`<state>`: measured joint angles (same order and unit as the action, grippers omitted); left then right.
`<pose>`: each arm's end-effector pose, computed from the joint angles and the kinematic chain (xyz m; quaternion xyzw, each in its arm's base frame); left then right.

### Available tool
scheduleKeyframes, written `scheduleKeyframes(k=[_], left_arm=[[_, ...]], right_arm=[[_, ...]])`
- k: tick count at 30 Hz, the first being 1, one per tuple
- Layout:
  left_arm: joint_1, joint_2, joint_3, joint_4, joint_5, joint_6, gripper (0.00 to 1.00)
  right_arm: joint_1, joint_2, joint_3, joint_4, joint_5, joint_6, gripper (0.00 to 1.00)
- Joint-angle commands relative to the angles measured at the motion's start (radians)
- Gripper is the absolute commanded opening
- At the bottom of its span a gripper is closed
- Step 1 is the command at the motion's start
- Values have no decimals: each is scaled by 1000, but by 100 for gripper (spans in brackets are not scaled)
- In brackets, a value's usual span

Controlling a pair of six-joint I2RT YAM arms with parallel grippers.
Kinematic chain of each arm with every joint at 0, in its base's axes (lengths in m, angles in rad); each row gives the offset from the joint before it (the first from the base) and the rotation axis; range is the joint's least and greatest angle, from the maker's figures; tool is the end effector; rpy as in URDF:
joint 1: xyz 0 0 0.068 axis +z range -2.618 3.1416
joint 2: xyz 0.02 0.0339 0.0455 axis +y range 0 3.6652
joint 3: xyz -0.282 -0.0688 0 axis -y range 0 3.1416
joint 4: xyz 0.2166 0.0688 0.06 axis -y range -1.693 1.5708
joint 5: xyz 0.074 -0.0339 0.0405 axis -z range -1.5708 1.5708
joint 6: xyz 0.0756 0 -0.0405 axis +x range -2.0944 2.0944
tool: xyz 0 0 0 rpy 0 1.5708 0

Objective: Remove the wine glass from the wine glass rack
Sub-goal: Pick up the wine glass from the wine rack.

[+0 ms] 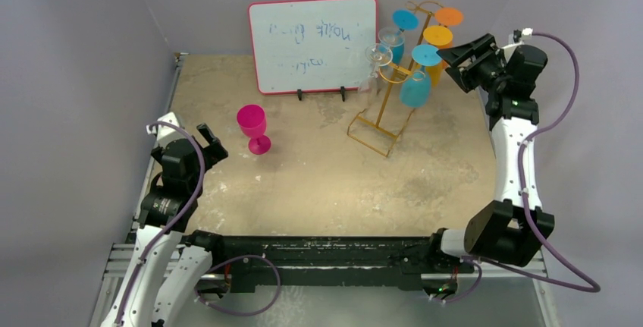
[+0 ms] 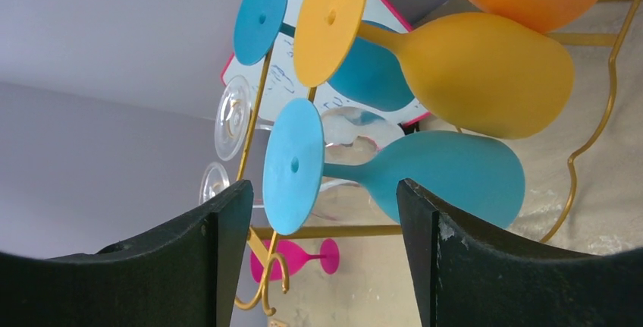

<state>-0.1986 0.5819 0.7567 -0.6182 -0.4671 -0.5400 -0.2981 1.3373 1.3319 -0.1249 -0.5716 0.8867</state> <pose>0.1195 0.0107 0.3045 -0.2616 0.7894 -0.0052 0.5554 0.3065 -0.0514 0.4288 0.2484 0.7021 0.3864 0.5441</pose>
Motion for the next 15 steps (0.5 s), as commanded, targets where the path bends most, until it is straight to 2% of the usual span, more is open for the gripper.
scheduleKeyframes(k=[1, 4, 10, 15], left_arm=[[2, 2, 10, 30, -11, -5, 91], [2, 6, 9, 30, -12, -5, 91], [2, 6, 9, 31, -8, -4, 90], [2, 8, 9, 33, -4, -3, 90]], right_arm=[[21, 26, 81, 14, 5, -19, 72], [46, 47, 102, 3, 14, -33, 71], [51, 66, 115, -18, 34, -27, 59], [53, 72, 111, -16, 29, -31, 43]])
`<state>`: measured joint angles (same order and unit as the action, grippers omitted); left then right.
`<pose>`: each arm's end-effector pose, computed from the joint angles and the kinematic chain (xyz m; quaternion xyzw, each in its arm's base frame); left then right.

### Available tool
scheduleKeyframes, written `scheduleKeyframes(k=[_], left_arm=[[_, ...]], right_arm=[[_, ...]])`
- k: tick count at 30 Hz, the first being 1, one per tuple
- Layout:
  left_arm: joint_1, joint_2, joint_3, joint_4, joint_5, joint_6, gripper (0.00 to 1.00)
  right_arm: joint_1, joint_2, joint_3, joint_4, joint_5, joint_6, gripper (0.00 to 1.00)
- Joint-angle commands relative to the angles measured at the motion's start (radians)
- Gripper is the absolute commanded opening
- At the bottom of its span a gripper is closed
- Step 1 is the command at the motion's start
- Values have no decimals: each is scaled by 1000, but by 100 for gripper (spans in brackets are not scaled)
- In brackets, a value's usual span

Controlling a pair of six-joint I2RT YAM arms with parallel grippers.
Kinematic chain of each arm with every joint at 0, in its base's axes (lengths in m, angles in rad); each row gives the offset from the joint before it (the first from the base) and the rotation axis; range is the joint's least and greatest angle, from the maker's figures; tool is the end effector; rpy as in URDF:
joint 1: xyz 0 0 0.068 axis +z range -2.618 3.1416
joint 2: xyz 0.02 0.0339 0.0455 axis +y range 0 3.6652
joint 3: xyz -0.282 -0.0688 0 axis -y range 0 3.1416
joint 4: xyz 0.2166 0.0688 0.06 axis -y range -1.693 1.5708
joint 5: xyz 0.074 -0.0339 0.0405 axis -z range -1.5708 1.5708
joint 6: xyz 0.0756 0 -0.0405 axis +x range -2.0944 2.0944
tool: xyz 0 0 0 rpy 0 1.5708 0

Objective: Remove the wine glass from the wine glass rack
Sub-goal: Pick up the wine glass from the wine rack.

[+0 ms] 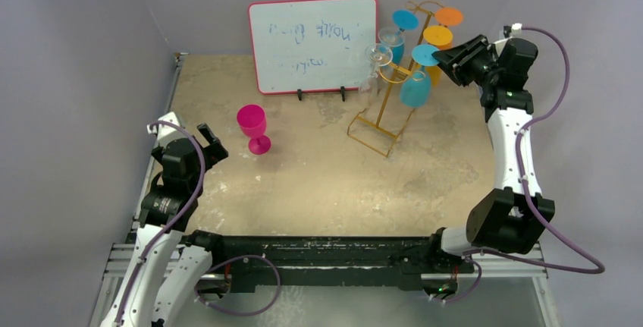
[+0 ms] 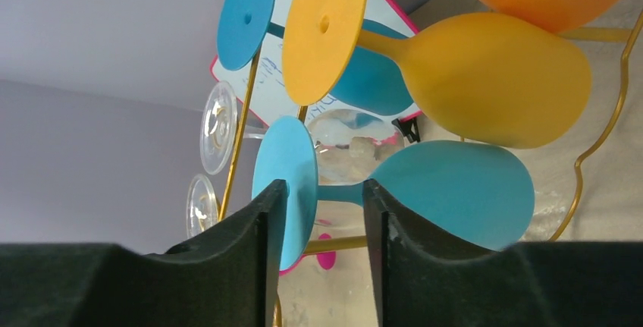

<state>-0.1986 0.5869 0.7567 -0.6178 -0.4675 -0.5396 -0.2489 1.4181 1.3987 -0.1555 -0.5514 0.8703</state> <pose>0.1205 0.0105 0.3041 -0.2612 0.7906 -0.0040 0.5538 0.3307 -0.0432 0.4239 0.2431 0.7176 0.3876 0.5250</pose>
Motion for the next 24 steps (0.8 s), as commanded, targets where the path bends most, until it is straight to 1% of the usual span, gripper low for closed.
scheduleKeyframes(k=[1, 7, 10, 13, 16, 24], left_arm=[[3, 4, 9, 33, -2, -1, 90], [2, 7, 7, 36, 1, 0, 90], [2, 9, 5, 37, 2, 1, 89], [2, 11, 5, 38, 2, 0, 89], [2, 19, 1, 39, -2, 0, 89], [2, 34, 7, 35, -4, 2, 89]], right_arm=[[3, -8, 45, 13, 8, -15, 42], [5, -8, 44, 18, -1, -16, 35], [5, -9, 44, 18, 2, -13, 29], [5, -6, 47, 24, -7, -4, 27], [7, -5, 52, 24, -2, 2, 19], [8, -23, 45, 26, 0, 26, 15]])
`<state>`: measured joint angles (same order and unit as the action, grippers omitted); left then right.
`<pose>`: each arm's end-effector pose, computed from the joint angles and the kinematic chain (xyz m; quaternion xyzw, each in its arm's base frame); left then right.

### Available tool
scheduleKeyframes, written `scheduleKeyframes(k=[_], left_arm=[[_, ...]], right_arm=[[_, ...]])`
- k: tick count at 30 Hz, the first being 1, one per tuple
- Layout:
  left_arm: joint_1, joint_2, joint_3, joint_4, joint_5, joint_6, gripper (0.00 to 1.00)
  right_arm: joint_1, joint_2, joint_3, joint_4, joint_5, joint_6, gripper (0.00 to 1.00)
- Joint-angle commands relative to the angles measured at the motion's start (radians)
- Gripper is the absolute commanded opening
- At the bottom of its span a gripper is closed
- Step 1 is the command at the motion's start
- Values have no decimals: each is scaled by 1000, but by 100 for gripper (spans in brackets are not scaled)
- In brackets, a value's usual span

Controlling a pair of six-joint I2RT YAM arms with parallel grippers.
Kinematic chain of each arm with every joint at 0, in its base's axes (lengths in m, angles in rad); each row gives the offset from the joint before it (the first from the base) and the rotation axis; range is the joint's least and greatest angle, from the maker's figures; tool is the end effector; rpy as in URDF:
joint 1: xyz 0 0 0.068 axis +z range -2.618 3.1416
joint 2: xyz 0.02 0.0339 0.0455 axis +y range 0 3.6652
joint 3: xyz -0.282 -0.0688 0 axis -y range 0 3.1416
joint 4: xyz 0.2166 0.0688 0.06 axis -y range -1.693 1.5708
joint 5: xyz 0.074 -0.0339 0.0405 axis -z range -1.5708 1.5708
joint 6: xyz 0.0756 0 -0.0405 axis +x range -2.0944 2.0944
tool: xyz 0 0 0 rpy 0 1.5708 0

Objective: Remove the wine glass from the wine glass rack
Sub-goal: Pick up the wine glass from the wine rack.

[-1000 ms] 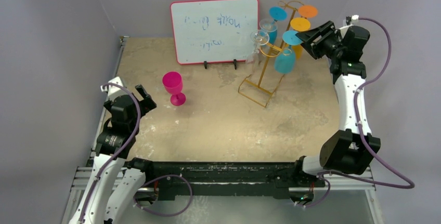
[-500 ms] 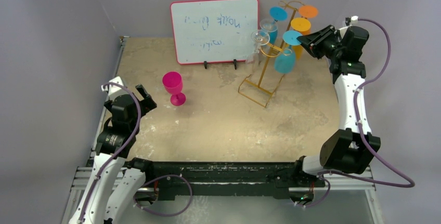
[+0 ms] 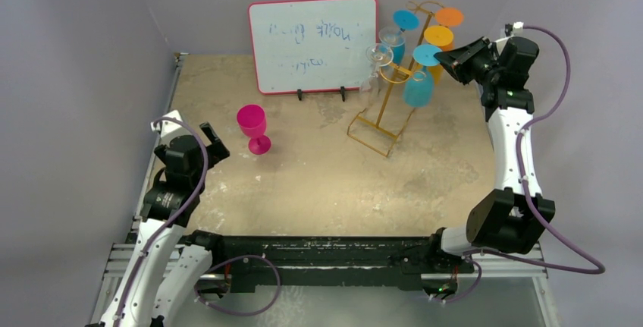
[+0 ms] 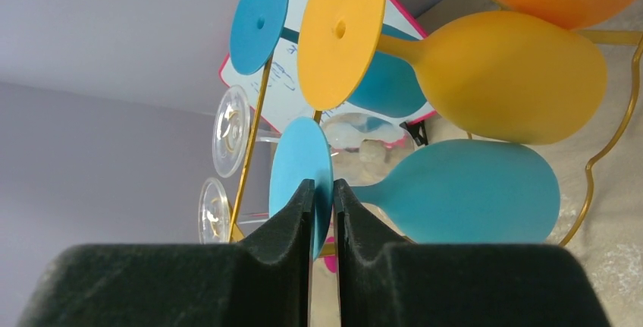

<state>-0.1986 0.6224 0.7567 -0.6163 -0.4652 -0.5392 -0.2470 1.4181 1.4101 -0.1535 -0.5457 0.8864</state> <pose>0.1272 0.0090 0.3007 -0.2587 0.8001 0.0022 0.5412 0.3305 -0.0429 0.4282 0.2466 0.7127 0.3909 0.5277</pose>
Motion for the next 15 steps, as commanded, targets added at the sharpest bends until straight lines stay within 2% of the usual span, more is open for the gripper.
scheduleKeyframes(k=[1, 15], left_arm=[[2, -1, 6, 33, -7, 1, 89], [2, 12, 6, 30, -16, -1, 89]], right_arm=[[6, -25, 34, 24, -9, 17, 14], [6, -65, 7, 67, -22, 73, 5]])
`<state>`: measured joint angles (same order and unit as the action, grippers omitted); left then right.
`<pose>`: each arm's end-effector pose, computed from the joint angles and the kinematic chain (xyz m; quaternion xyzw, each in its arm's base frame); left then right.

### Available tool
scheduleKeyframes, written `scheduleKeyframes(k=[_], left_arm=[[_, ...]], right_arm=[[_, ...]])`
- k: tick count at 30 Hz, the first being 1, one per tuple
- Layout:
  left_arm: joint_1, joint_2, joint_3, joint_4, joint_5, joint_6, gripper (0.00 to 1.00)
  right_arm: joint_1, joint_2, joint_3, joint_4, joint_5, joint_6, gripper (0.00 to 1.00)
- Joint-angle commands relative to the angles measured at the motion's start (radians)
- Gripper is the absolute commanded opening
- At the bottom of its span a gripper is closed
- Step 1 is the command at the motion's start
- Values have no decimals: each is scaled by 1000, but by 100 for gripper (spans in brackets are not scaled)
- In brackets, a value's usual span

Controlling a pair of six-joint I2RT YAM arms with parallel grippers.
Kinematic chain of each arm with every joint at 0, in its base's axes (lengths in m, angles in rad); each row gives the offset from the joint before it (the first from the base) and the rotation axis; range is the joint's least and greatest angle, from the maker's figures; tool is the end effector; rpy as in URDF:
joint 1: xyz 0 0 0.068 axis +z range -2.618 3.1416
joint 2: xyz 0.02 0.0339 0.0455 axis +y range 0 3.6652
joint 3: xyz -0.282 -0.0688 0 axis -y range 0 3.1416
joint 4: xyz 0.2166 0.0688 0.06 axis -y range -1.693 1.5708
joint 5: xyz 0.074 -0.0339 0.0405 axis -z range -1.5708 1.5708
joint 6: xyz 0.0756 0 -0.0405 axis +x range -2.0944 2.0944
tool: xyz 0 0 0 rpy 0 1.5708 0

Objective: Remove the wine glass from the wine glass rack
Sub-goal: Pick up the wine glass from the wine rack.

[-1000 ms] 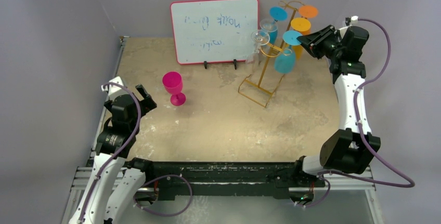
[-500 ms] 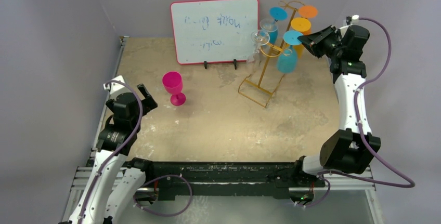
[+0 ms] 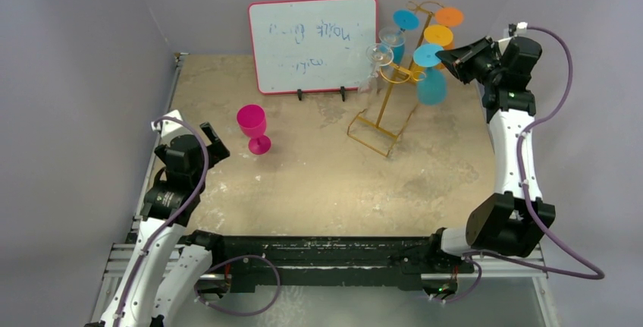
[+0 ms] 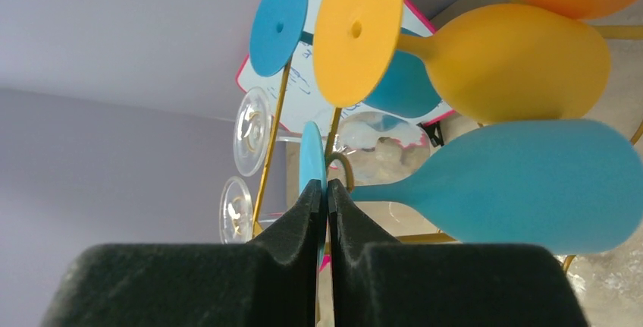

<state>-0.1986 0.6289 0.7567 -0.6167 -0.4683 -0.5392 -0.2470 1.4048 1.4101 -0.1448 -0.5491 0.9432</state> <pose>0.1283 0.0090 0.3001 -0.2591 0.8015 0.0049 0.5389 0.3266 -0.0416 0.4335 0.2599 0.7012 0.4078 0.5239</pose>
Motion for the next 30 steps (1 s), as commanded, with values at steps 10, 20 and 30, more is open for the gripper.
scheduleKeyframes(k=[10, 20, 30], left_arm=[[2, 9, 5, 29, -16, -1, 88], [2, 11, 8, 20, -31, -6, 89], [2, -16, 6, 14, -55, -18, 92]], right_arm=[[6, -68, -3, 68, -14, 46, 2], [6, -134, -15, 32, 100, 27, 0], [6, -121, -1, 7, 71, 15, 0]])
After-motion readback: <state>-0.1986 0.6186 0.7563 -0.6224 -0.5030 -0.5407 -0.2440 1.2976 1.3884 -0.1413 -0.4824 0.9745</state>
